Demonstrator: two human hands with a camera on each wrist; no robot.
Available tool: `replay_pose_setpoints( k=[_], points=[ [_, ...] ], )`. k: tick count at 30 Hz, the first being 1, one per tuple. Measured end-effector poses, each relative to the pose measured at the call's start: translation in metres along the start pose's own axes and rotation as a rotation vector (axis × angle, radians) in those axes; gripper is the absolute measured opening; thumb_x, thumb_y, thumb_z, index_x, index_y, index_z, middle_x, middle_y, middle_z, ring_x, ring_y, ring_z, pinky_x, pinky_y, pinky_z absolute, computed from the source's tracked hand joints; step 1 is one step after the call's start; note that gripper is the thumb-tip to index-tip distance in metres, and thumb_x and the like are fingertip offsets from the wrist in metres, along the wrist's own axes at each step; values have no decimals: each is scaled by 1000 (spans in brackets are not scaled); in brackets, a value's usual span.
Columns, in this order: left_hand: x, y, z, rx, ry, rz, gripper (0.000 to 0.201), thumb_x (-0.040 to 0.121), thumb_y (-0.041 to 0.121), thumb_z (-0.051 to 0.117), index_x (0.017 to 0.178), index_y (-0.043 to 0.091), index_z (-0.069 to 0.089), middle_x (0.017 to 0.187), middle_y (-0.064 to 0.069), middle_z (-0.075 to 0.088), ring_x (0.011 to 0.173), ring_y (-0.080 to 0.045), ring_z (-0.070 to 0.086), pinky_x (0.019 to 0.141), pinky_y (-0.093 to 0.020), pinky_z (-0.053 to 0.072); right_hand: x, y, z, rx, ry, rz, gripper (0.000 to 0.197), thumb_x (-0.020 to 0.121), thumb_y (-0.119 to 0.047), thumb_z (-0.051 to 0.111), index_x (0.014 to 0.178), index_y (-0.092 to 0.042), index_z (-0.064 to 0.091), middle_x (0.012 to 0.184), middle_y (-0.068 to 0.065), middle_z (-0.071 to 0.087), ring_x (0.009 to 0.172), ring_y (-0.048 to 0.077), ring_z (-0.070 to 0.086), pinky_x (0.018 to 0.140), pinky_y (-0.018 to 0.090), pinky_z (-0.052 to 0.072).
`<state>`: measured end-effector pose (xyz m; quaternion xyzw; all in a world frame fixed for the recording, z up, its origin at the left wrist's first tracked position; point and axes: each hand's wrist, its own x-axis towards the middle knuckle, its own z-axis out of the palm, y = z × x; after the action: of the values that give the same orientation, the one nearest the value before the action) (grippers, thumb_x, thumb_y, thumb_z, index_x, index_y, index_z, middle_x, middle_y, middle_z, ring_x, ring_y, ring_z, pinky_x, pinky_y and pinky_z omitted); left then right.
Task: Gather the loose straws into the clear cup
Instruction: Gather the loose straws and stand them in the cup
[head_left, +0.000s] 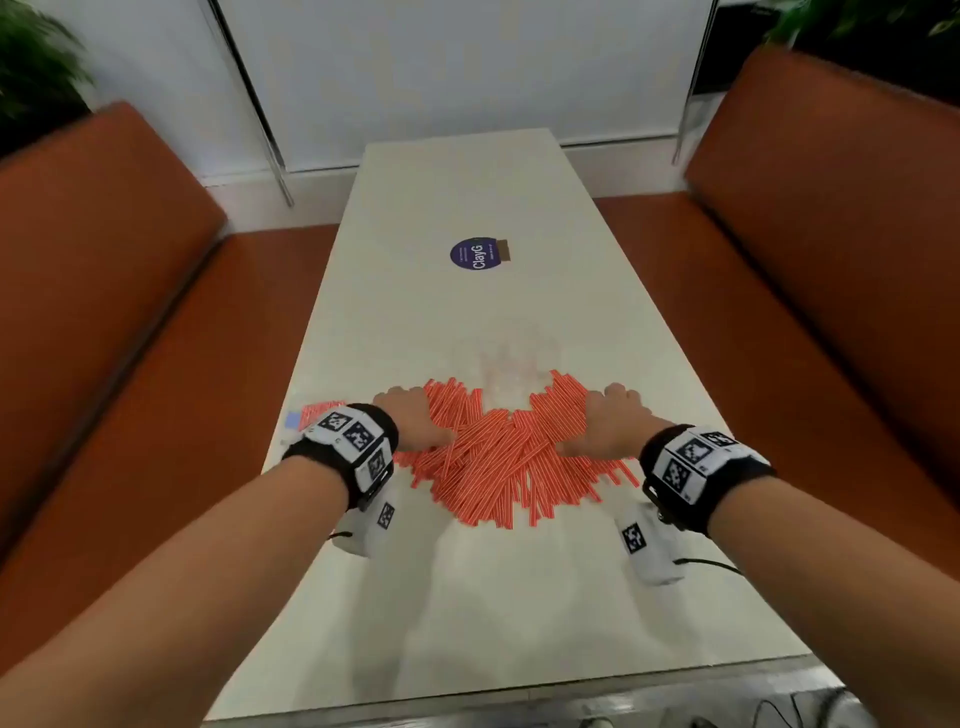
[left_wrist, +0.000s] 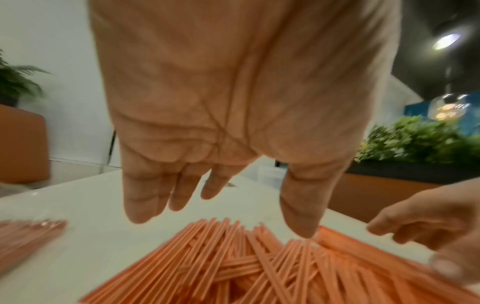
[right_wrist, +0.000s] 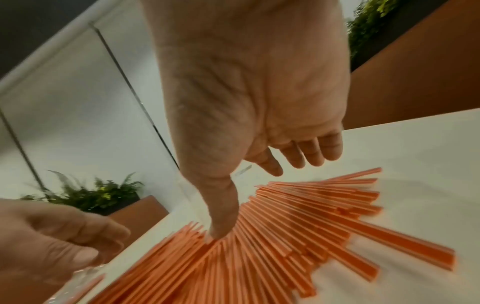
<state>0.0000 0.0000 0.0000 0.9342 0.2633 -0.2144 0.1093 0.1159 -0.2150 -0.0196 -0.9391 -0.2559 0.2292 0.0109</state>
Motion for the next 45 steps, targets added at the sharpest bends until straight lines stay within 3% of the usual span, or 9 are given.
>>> replay_pose_setpoints(
  k=[7,12,16,19,23,26,31,37,45],
  points=[
    [16,5,27,50,-29,-161,108,75,74,51,151,5,17,150,-21,31,138,-37,34,111,-45,34,8,2,16,-21,64,72,91,71,-67,61,134,-7,35,138,16,37,129,34,35,103,49,38],
    [12,23,36,-27,54,-110,89,85,54,57,149,5,20,147,-22,33,136,-38,34,112,-45,33,5,-13,26,45,125,-31,57,88,-44,54,126,-5,40,128,16,40,118,31,38,99,42,43],
    [10,31,36,-242,57,-33,64,90,33,57,141,5,30,139,-21,41,126,-37,47,105,-45,43,0,-24,24,139,90,-130,35,93,-23,48,119,0,43,123,19,42,113,31,43,98,38,41],
    [12,31,32,-219,115,-83,62,92,43,48,137,2,36,138,-21,43,127,-36,45,106,-45,41,6,-22,20,232,116,-87,43,94,-33,46,121,1,43,124,21,44,114,33,46,97,40,42],
    [5,37,32,18,48,-200,93,86,71,32,145,-1,32,148,-23,34,138,-37,31,114,-45,27,19,-22,24,176,130,108,72,89,-58,40,129,3,38,131,24,41,122,36,40,100,43,39],
    [5,49,40,6,17,-204,104,79,77,38,147,-1,27,148,-22,28,137,-38,29,111,-46,31,21,-35,34,180,145,143,80,86,-60,46,132,4,33,134,23,37,124,35,38,100,41,40],
    [13,69,46,-162,40,-226,89,84,62,54,143,0,28,145,-18,31,130,-35,44,103,-41,42,25,-58,46,310,155,192,59,90,-43,53,126,1,40,132,19,38,120,31,40,97,37,41],
    [17,88,48,-271,6,-268,54,94,26,54,137,2,33,143,-16,38,127,-31,50,99,-35,45,35,-72,52,316,101,199,50,92,-30,50,129,1,40,131,18,42,120,32,42,98,36,40],
    [17,86,45,-381,-50,-265,42,93,14,51,132,1,42,138,-16,49,124,-30,54,98,-35,47,43,-71,52,414,77,233,36,92,-12,45,124,2,44,131,19,46,119,33,49,95,37,45]
  ],
)
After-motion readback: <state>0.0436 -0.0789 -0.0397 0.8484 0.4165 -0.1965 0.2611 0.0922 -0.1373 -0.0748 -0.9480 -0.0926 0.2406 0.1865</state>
